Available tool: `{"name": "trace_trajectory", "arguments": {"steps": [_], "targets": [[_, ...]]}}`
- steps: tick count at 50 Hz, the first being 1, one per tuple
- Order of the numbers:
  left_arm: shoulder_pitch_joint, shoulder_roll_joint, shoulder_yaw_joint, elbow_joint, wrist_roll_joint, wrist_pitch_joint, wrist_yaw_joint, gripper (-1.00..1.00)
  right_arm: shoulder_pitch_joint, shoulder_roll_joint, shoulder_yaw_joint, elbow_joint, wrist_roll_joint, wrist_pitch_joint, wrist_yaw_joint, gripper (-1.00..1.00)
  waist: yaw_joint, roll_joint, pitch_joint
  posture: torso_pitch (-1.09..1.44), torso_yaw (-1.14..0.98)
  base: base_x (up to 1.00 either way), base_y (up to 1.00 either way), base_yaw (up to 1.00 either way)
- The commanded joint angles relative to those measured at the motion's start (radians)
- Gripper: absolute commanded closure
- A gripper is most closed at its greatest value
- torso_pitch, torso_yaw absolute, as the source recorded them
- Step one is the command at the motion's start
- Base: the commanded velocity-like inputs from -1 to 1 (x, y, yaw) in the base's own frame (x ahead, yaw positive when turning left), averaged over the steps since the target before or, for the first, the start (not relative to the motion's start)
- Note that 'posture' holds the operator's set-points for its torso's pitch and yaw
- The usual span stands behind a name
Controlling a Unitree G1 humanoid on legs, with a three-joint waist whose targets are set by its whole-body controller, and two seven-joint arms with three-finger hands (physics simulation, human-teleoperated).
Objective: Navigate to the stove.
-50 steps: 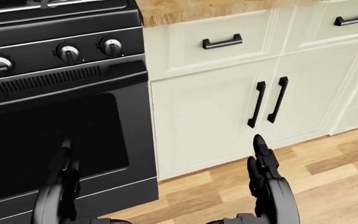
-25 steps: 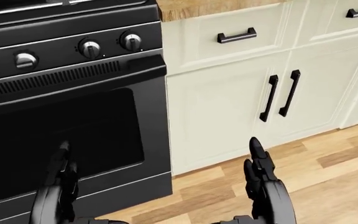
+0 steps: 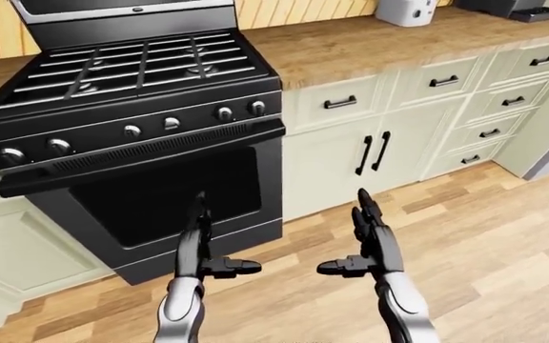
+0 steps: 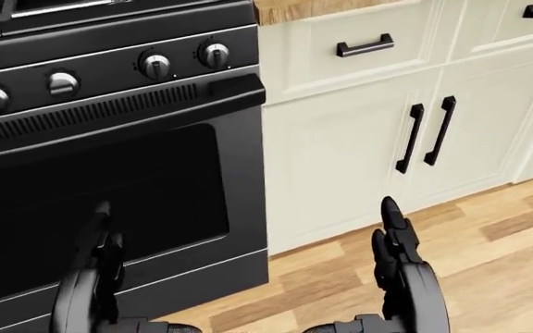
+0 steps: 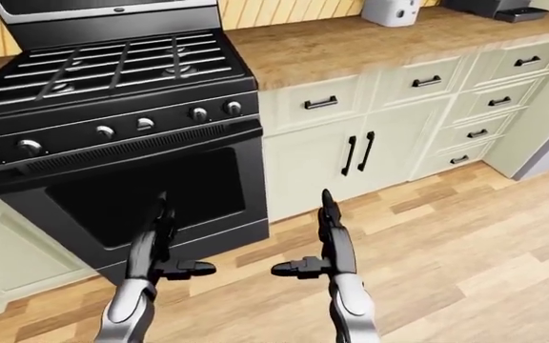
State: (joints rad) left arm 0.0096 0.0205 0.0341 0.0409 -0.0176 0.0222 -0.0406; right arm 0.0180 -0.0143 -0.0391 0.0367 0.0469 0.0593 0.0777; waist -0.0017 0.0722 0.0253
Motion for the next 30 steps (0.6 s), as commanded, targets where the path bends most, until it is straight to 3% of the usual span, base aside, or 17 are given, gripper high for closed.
{"name": "trace_trajectory", "arguments": {"steps": [1, 2, 3, 10, 13, 15, 16, 17, 19, 25, 27, 29, 30], "targets": [[-0.012, -0.002, 0.004, -0.036, -0.001, -0.024, 0.003, -1.00, -0.017, -0.006, 0.002, -0.030, 0.001, -0.034, 0.004, -1.00, 0.006, -0.013, -0.009, 0.00, 0.00, -0.04, 0.17, 0.00], [-0.012, -0.002, 0.004, -0.036, -0.001, -0.024, 0.003, -1.00, -0.018, -0.006, 0.002, -0.027, 0.000, -0.037, 0.005, -1.00, 0.003, -0.003, -0.008, 0.00, 0.00, -0.04, 0.17, 0.00], [-0.012, -0.002, 0.004, -0.036, -0.001, -0.024, 0.003, -1.00, -0.017, -0.006, 0.003, -0.032, 0.000, -0.033, 0.004, -1.00, 0.006, -0.009, -0.012, 0.00, 0.00, -0.02, 0.16, 0.00], [-0.012, -0.002, 0.004, -0.036, -0.001, -0.024, 0.003, -1.00, -0.014, -0.005, 0.003, -0.047, 0.000, -0.020, 0.004, -1.00, 0.002, -0.074, -0.005, 0.00, 0.00, -0.03, 0.17, 0.00], [-0.012, -0.002, 0.004, -0.036, -0.001, -0.024, 0.003, -1.00, -0.012, -0.005, 0.002, -0.046, 0.003, -0.025, 0.005, -1.00, -0.001, -0.114, -0.005, 0.00, 0.00, -0.04, 0.17, 0.00], [-0.012, -0.002, 0.004, -0.036, -0.001, -0.024, 0.003, -1.00, -0.011, -0.004, 0.002, -0.046, 0.003, -0.029, 0.004, -1.00, -0.007, -0.171, -0.024, 0.00, 0.00, -0.04, 0.18, 0.00], [-0.012, -0.002, 0.004, -0.036, -0.001, -0.024, 0.003, -1.00, -0.011, -0.004, 0.002, -0.048, 0.004, -0.026, 0.004, -1.00, -0.019, -0.119, -0.009, 0.00, 0.00, -0.05, 0.17, 0.00], [-0.012, -0.002, 0.004, -0.036, -0.001, -0.024, 0.003, -1.00, -0.010, -0.004, 0.002, -0.054, 0.004, -0.022, 0.004, -1.00, -0.009, -0.135, -0.013, 0.00, 0.00, -0.04, 0.17, 0.00], [-0.012, -0.002, 0.004, -0.036, -0.001, -0.024, 0.003, -1.00, -0.008, -0.004, 0.003, -0.057, 0.005, -0.024, 0.004, -1.00, -0.013, -0.131, -0.019, 0.00, 0.00, -0.04, 0.18, 0.00], [-0.012, -0.002, 0.004, -0.036, -0.001, -0.024, 0.003, -1.00, -0.012, -0.004, 0.000, -0.049, 0.008, -0.032, 0.005, -1.00, -0.007, -0.069, -0.003, 0.00, 0.00, -0.03, 0.17, 0.00], [-0.012, -0.002, 0.004, -0.036, -0.001, -0.024, 0.003, -1.00, -0.006, -0.004, 0.002, -0.065, 0.010, -0.023, 0.005, -1.00, -0.008, -0.029, -0.004, 0.00, 0.00, -0.04, 0.18, 0.00], [-0.012, -0.002, 0.004, -0.036, -0.001, -0.024, 0.003, -1.00, -0.004, -0.004, 0.002, -0.071, 0.012, -0.024, 0.007, -1.00, -0.001, 0.046, -0.025, 0.00, 0.00, -0.03, 0.17, 0.00], [-0.012, -0.002, 0.004, -0.036, -0.001, -0.024, 0.003, -1.00, 0.005, -0.004, 0.005, -0.088, 0.017, -0.042, 0.018, -1.00, 0.007, -0.016, -0.008, 0.00, 0.00, -0.04, 0.18, 0.00]]}}
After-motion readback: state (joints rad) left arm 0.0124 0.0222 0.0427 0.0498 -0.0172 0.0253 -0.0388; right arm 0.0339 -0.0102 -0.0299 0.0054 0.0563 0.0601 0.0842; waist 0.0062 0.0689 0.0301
